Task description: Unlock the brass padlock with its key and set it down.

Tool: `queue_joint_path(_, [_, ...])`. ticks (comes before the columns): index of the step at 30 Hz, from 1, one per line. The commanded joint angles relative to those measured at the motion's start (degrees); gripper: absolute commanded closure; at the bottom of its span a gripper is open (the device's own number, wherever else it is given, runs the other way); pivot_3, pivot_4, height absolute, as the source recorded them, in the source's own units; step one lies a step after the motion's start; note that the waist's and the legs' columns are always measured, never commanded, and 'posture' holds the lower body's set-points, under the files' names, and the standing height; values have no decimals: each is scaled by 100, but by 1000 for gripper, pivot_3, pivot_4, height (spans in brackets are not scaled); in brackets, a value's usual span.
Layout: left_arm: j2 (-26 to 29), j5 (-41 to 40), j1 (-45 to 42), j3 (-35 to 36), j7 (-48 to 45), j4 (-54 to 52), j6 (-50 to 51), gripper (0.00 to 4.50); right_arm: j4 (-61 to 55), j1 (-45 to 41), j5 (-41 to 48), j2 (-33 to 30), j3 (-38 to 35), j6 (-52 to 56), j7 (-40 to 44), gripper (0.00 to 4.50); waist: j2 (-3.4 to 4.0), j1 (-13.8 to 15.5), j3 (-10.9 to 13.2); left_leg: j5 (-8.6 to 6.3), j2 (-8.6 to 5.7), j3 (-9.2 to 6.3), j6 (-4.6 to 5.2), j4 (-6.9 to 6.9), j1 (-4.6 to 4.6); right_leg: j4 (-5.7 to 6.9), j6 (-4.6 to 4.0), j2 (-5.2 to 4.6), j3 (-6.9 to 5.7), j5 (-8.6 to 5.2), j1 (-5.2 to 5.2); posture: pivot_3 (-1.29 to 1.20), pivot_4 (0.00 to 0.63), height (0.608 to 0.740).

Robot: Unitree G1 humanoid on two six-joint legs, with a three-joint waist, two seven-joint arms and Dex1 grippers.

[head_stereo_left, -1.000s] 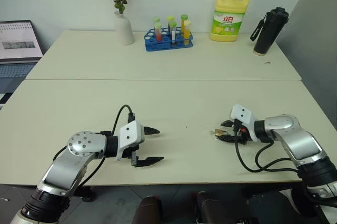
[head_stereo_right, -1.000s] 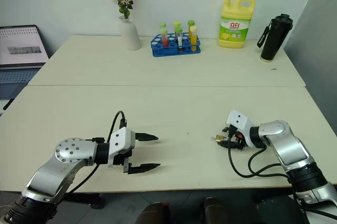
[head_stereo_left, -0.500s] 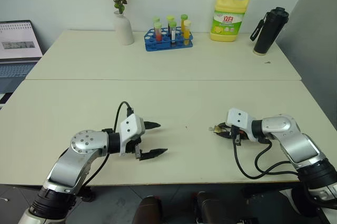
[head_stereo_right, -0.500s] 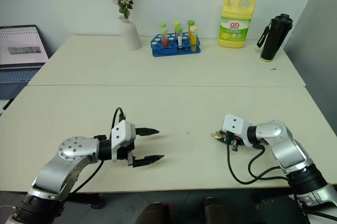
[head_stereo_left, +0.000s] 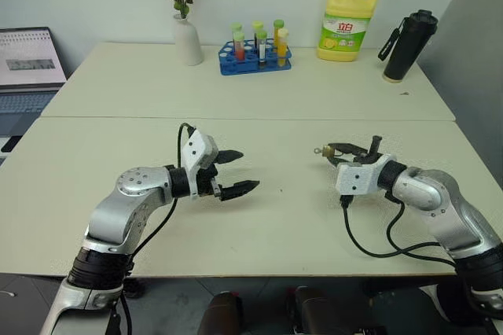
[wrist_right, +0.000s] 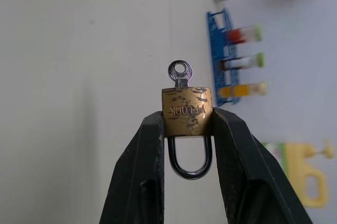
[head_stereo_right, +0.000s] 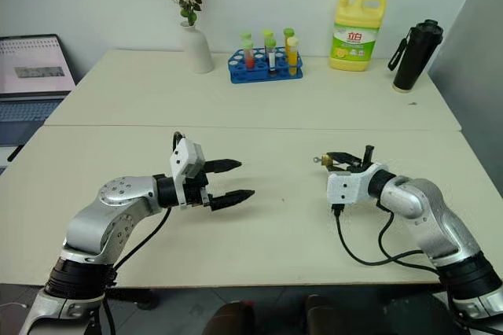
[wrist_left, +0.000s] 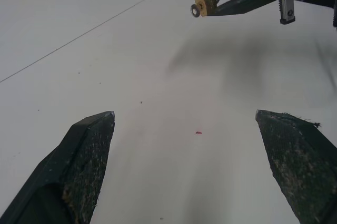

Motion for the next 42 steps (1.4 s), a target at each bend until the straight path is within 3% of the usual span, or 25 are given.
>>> queue_joint_path(1, [-35, -527, -353, 183, -61, -245, 509, 0, -70, -299, -312, 104, -85, -612, -547, 3600, -1, -2, 1, 0, 1, 0, 0, 0, 0, 1, 0, 0, 0, 0, 0, 0, 150, 740])
queue_joint_path(9, [-281, -1217, -1039, 195, 107, -174, 1508, 0, -78, -611, -232, 660, 153, -901, -407, 3600, -2, 1, 1, 1, -3, -1, -1, 2, 0, 0, -2, 4, 1, 1, 3, 0, 150, 740])
queue_joint_path(23, [-426, -1280, -1644, 135, -100, 463, 1644, 0, -39, -802, -288, 1023, 251, -1015, -329, 3600, -2, 2, 1, 1, -3, -6, -2, 3, 0, 2, -4, 2, 2, 2, 3, 0, 150, 740])
queue_joint_path(27, [-517, -1197, -1743, 72, -131, 607, 1528, 867, -83, -776, -274, 1041, 266, -1024, -304, 3600, -2, 2, 1, 1, -3, -7, -2, 3, -1, 2, -4, 2, 1, 2, 3, 0, 150, 740])
queue_joint_path(38, [-653, -1022, -1824, 3, -289, 792, 1288, 4341, -149, -717, -218, 1055, 248, -984, -160, 3600, -2, 1, 1, 1, -3, -6, -2, 3, 0, 2, -5, 2, 3, 2, 3, 0, 150, 740])
queue_joint_path(42, [-701, -977, -1813, -10, -305, 816, 1234, 4500, -168, -705, -198, 1045, 237, -989, -116, 3600, -2, 2, 1, 2, -3, -6, -2, 3, -1, 2, -5, 2, 2, 2, 3, 0, 150, 740])
